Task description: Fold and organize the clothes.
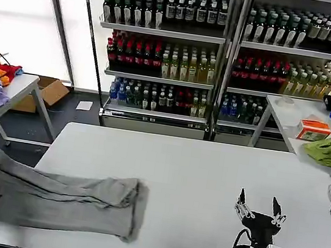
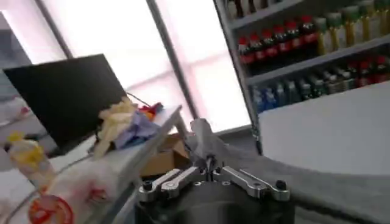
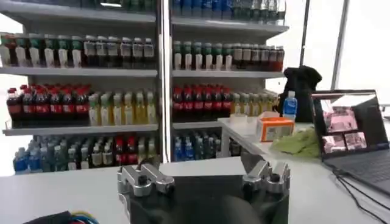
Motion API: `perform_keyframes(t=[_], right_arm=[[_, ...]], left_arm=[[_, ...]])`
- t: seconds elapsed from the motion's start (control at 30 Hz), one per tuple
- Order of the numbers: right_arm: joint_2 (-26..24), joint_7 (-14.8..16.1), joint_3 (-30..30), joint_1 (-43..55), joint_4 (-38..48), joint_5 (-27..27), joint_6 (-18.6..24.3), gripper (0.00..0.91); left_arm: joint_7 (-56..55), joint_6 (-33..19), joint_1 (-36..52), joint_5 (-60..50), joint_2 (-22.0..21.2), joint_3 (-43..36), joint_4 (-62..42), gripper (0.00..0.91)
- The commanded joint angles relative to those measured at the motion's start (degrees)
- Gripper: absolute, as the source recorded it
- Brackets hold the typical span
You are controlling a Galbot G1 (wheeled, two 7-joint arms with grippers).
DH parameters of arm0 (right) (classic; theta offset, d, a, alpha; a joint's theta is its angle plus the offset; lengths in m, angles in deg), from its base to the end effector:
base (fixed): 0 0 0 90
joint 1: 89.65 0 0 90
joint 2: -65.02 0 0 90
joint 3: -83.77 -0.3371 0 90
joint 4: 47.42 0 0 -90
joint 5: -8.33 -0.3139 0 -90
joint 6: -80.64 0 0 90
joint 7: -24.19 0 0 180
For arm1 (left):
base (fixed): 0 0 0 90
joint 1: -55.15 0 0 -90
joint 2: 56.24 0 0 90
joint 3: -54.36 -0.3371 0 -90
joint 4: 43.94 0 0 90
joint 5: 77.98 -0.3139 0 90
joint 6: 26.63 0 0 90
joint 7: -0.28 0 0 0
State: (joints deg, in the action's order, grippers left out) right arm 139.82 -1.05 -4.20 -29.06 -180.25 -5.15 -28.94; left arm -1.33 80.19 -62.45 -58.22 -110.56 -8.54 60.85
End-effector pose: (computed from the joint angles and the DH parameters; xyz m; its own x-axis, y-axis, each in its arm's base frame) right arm 0.1407 -0.0246 -0.2188 -0.9658 0.2251 0.1289 0.2216 0.9743 -0.0412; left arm 0.1801 0.2622 -0.2387 -0.9104 -0.3338 0.2446 -0.2235 0.8941 0.3881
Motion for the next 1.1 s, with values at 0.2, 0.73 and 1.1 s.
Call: perform_keyframes(t=[0.2, 0.73, 1.1], right_arm=[[0.4, -0.2, -2.1, -1.5, -1.2, -0.1, 0.2, 0.907], [4.4, -0.6, -2.5, -5.1, -0.6, 1.7, 1.7, 0.907], [6.4, -0.6, -2.4, -8.0, -1.7, 4.4, 2.5, 0.907]], left_arm=[[-2.7, 2.6, 0.5, -1.5, -6.5, -13.7, 10.0, 0.0], [-7.9, 6.8, 4.5, -6.4, -18.3, -39.3, 15.3, 0.0], [-8.0, 8.8, 10.2, -6.6, -18.7, -45.7, 14.1, 0.0]])
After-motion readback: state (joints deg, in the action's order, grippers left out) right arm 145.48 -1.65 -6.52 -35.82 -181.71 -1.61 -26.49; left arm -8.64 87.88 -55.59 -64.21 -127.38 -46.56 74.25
